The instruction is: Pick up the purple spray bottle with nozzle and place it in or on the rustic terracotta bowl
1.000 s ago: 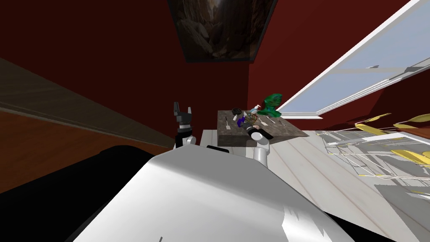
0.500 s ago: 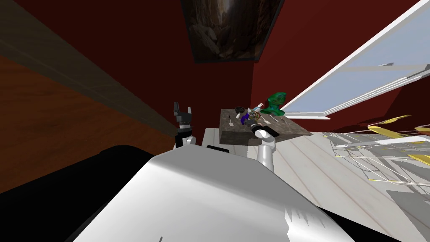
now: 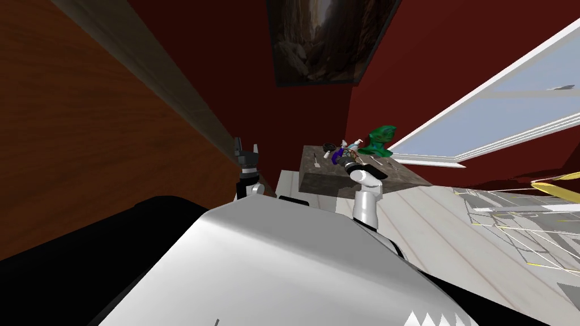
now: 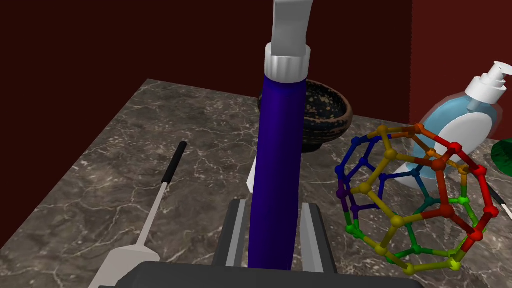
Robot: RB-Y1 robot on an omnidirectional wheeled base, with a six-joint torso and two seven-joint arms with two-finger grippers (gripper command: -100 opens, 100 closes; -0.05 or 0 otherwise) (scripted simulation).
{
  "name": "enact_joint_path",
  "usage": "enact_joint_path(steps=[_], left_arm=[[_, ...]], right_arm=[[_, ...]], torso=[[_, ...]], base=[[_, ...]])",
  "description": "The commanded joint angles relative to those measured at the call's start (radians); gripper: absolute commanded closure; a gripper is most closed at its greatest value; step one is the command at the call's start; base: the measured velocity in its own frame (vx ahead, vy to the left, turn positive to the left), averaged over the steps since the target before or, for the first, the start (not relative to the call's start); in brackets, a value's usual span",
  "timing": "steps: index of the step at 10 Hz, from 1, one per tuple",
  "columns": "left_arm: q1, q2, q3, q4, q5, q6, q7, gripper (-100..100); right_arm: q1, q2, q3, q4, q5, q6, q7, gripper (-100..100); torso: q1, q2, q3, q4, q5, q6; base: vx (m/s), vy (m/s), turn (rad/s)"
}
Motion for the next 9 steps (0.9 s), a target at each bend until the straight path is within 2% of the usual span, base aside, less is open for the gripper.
enact_joint_path(steps=[1, 4, 5, 7, 8, 9], left_arm=[[0.000, 0.000, 0.000, 0.000, 0.000, 0.000, 0.000, 0], [0.000, 0.000, 0.000, 0.000, 0.000, 0.000, 0.000, 0], [0.000, 0.000, 0.000, 0.000, 0.000, 0.000, 0.000, 0], [0.000, 0.000, 0.000, 0.000, 0.000, 0.000, 0.000, 0], [0.000, 0.000, 0.000, 0.000, 0.000, 0.000, 0.000, 0], [0.000, 0.000, 0.000, 0.000, 0.000, 0.000, 0.000, 0]], right_arm=[[-0.033, -0.028, -0.014, 0.034, 0.019, -0.013, -0.027, 100], [-0.101, -0.093, -0.058, 0.111, 0.055, -0.021, -0.077, 100], [-0.101, -0.093, -0.058, 0.111, 0.055, -0.021, -0.077, 100], [-0.148, -0.139, -0.093, 0.172, 0.083, -0.022, -0.110, 100], [-0.148, -0.139, -0.093, 0.172, 0.083, -0.022, -0.110, 100], [-0.171, -0.161, -0.112, 0.205, 0.098, -0.022, -0.125, 100]], torso=[[0.000, 0.000, 0.000, 0.000, 0.000, 0.000], [-0.003, 0.000, -0.001, -0.002, -0.002, 0.001], [-0.005, -0.001, -0.002, -0.003, -0.003, 0.001], [-0.006, -0.006, -0.004, -0.003, -0.003, 0.001], [-0.007, -0.006, -0.005, -0.003, -0.003, 0.000], [-0.007, -0.007, -0.005, -0.004, -0.004, 0.001]], base=[[-0.097, 0.016, 0.241], [-0.089, -0.003, 0.234], [-0.045, -0.019, 0.092], [-0.033, -0.027, 0.234], [-0.023, -0.033, 0.129], [-0.018, -0.027, 0.188]])
